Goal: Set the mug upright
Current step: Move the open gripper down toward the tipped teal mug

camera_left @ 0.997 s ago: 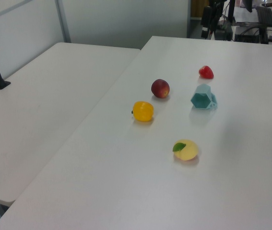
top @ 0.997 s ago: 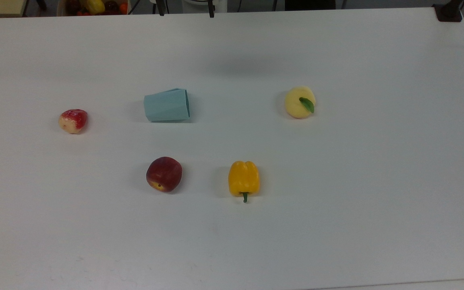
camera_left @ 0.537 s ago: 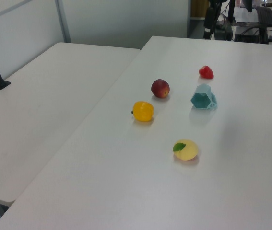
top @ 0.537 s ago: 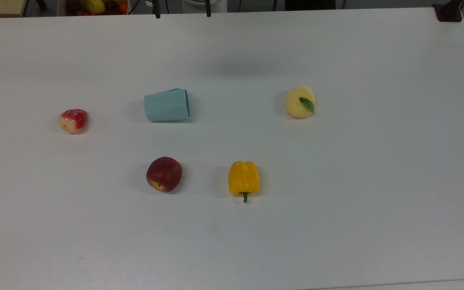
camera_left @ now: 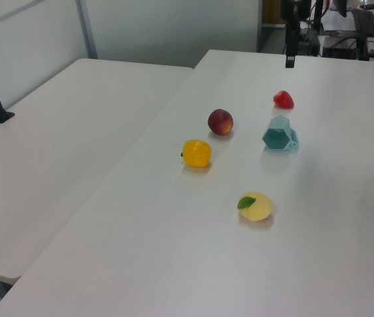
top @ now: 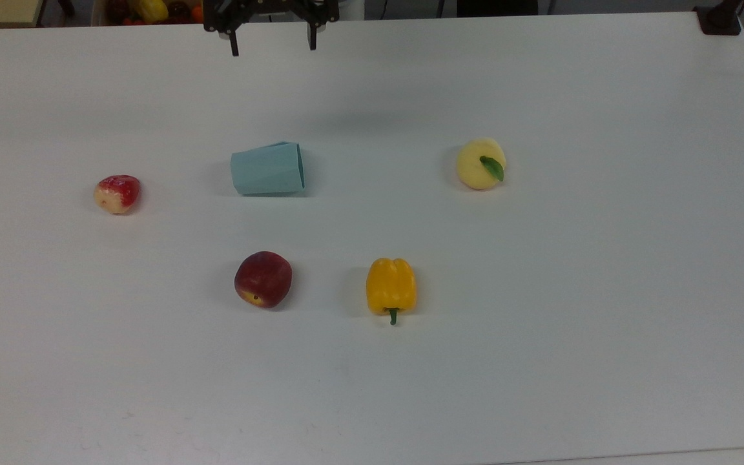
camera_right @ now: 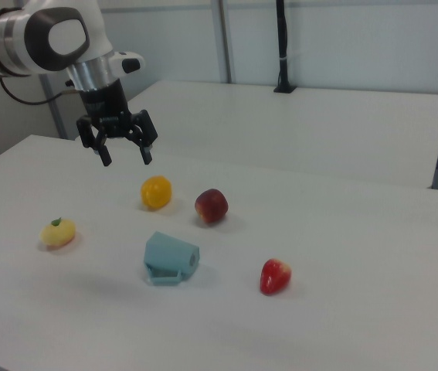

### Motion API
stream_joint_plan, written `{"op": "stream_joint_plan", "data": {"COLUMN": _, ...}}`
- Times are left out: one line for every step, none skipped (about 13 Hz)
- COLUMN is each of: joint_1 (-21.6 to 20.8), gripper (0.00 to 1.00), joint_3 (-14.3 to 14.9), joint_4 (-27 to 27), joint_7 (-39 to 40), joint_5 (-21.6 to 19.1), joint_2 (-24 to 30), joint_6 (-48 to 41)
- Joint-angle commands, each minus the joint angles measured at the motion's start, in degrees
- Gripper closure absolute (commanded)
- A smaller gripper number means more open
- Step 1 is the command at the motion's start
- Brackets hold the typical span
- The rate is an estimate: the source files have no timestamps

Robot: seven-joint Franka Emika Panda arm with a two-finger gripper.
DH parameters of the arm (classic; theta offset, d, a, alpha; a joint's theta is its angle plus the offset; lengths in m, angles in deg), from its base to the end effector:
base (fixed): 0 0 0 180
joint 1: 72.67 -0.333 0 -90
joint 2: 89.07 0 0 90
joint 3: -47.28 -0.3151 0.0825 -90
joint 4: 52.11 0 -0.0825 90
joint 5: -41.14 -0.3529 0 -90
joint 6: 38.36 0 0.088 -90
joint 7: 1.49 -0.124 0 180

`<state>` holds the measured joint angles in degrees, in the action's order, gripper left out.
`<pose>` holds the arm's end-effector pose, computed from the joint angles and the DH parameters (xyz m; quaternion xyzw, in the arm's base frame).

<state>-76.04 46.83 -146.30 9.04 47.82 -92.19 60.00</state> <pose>0.5500 0.0238 0.5584 0.9895 0.1326 0.0058 0.0579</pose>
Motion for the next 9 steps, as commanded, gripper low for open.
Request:
{"op": "stream_joint_plan", "data": {"joint_1": -1.55, "gripper": 0.00, "joint_3": -2.26, "joint_4": -2.93, "joint_7": -5.24, "joint_5": 6.22, "joint_2": -0.22, "joint_6": 2.01}}
{"op": "stream_joint_plan", "data": {"joint_1": -1.55, "gripper": 0.00, "joint_3": -3.57, "joint_4": -3.81, "joint_7": -7.08, "joint_5": 8.07, "joint_2": -0.75, "joint_6": 2.62}}
{"op": "stream_joint_plan", "data": {"joint_1": -1.64, "gripper": 0.00, "joint_3": -4.63, "joint_4": -4.42, "joint_7": -9.71, "joint_5": 10.00, "joint_2": -1.19, "joint_6": 3.15}}
{"op": "stream_joint_plan", "data": {"joint_1": -1.73, "gripper": 0.00, "joint_3": -5.16, "joint_4": -4.95, "joint_7": -12.61, "joint_5": 11.24, "joint_2": -1.89, "joint_6": 4.03}}
{"op": "stream_joint_plan", "data": {"joint_1": -2.17, "gripper": 0.00, "joint_3": -5.60, "joint_4": -5.74, "joint_7": -15.59, "joint_5": 11.94, "joint_2": -2.42, "joint_6": 4.99}}
{"op": "stream_joint_plan", "data": {"joint_1": -2.60, "gripper": 0.00, "joint_3": -5.87, "joint_4": -6.79, "joint_7": -18.15, "joint_5": 13.17, "joint_2": -2.94, "joint_6": 6.05}}
{"op": "stream_joint_plan", "data": {"joint_1": -3.31, "gripper": 0.00, "joint_3": -6.31, "joint_4": -8.80, "joint_7": -21.74, "joint_5": 16.40, "joint_2": -3.64, "joint_6": 8.06}}
{"op": "stream_joint_plan", "data": {"joint_1": -3.57, "gripper": 0.00, "joint_3": -6.75, "joint_4": -10.39, "joint_7": -24.65, "joint_5": 18.26, "joint_2": -4.26, "joint_6": 9.73}}
{"op": "stream_joint_plan", "data": {"joint_1": -3.66, "gripper": 0.00, "joint_3": -6.92, "joint_4": -11.97, "joint_7": -27.64, "joint_5": 20.28, "joint_2": -4.88, "joint_6": 11.49}}
